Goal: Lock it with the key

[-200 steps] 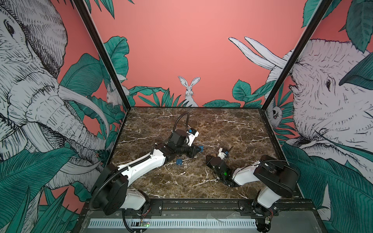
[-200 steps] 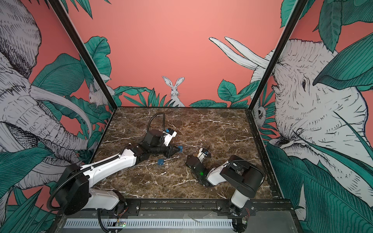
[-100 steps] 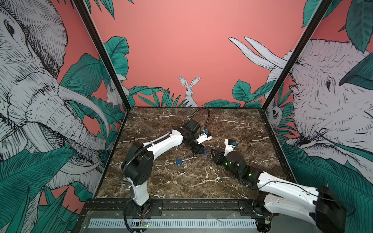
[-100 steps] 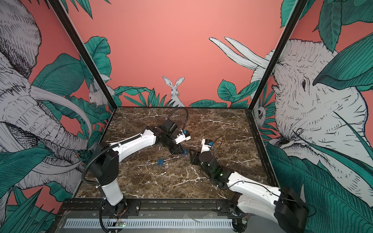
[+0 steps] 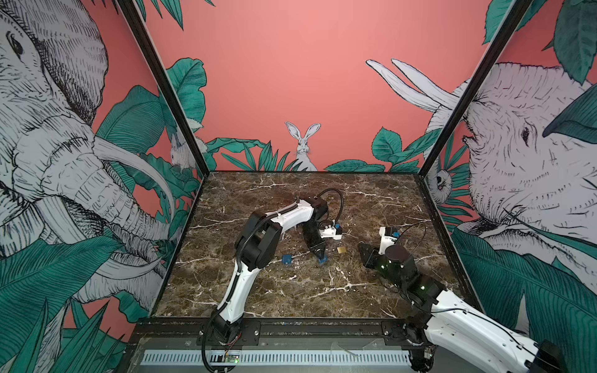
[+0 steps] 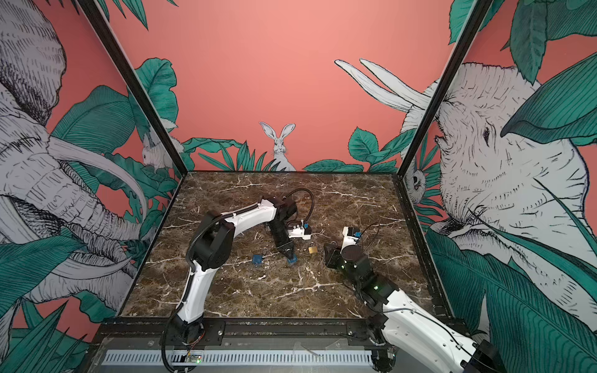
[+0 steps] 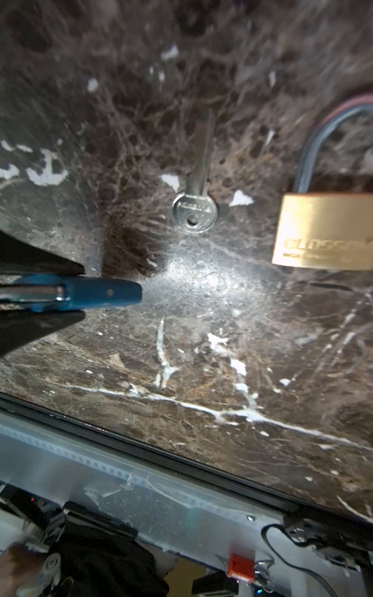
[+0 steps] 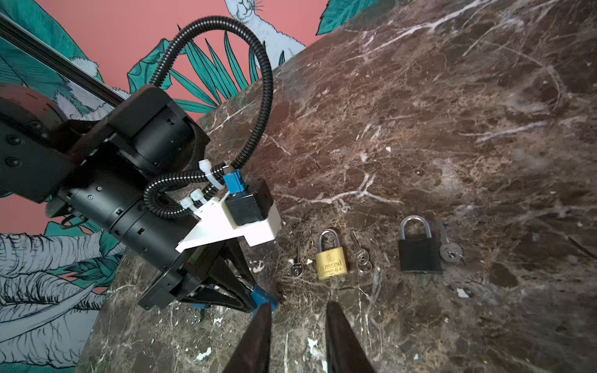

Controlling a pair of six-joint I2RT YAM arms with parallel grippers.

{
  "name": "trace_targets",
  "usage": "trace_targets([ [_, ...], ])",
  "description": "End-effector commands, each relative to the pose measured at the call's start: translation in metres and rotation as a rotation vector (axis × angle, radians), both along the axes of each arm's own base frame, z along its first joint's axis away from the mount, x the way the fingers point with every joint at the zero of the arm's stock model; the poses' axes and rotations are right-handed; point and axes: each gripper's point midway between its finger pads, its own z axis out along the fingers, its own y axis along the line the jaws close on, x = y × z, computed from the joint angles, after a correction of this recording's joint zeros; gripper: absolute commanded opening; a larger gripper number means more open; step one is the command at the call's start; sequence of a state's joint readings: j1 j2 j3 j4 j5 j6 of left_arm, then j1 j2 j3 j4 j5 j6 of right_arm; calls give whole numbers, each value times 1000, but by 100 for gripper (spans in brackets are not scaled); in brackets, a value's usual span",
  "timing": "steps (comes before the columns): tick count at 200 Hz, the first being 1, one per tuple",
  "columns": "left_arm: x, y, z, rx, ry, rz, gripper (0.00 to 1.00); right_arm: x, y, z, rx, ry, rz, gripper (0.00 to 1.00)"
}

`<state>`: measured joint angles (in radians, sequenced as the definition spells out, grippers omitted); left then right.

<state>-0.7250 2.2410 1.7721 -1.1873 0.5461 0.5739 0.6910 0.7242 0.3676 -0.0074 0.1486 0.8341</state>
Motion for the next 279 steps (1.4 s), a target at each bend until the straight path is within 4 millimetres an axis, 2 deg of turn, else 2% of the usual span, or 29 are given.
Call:
trace_targets([
  [1, -9, 3, 23, -29, 43, -41, 0, 1, 2, -1, 20, -4, 11, 29],
  [25, -5, 3, 19, -13, 35, -48, 0, 1, 8, -4, 35, 5, 27, 30],
  [46, 3, 5, 12, 18, 9, -56, 21, 2, 11, -5, 38, 12, 37, 32],
  [62, 9, 7, 6, 44, -1, -62, 29, 2, 12, -4, 44, 10, 40, 33],
  [96, 23, 6, -2, 66, -30, -66, 32, 4, 10, -2, 42, 3, 29, 34],
  [110, 50, 14, -3, 85, -98, -10, 33, 4, 11, -1, 43, 0, 31, 34],
  [135, 94, 18, 10, 86, -273, 74, 33, 4, 10, 5, 32, -11, 36, 34],
  [158, 144, 21, 42, 49, -514, 194, 33, 4, 11, 10, 11, -17, 46, 34],
  [166, 153, 20, 53, 9, -576, 222, 35, 5, 11, 11, -1, -12, 48, 34],
  [175, 156, 17, 67, -33, -618, 223, 43, 5, 11, 14, -13, -9, 52, 35],
  [181, 155, 15, 75, -60, -632, 212, 45, 5, 12, 15, -18, -10, 62, 36],
  [191, 145, 8, 86, -126, -609, 167, 42, 5, 13, 17, -21, -12, 69, 35],
  [193, 142, 6, 88, -138, -596, 158, 31, 5, 13, 17, -23, -13, 70, 35],
  [196, 138, 4, 92, -161, -576, 137, 10, 5, 14, 17, -22, -16, 71, 33],
  [199, 134, 1, 96, -181, -560, 119, 0, 5, 14, 17, -18, -17, 74, 31],
  [218, 139, -7, 113, -262, -530, 170, 0, 6, 14, 14, -34, -2, 70, 27],
  [226, 133, -11, 119, -309, -518, 162, 0, 6, 14, 16, -30, -11, 68, 27],
  [248, 140, -14, 136, -361, -552, 236, 0, 5, 11, 24, -9, -40, 60, 28],
  [279, 158, 2, 168, -379, -667, 494, 0, 3, 18, 30, -101, 16, 121, 39],
])
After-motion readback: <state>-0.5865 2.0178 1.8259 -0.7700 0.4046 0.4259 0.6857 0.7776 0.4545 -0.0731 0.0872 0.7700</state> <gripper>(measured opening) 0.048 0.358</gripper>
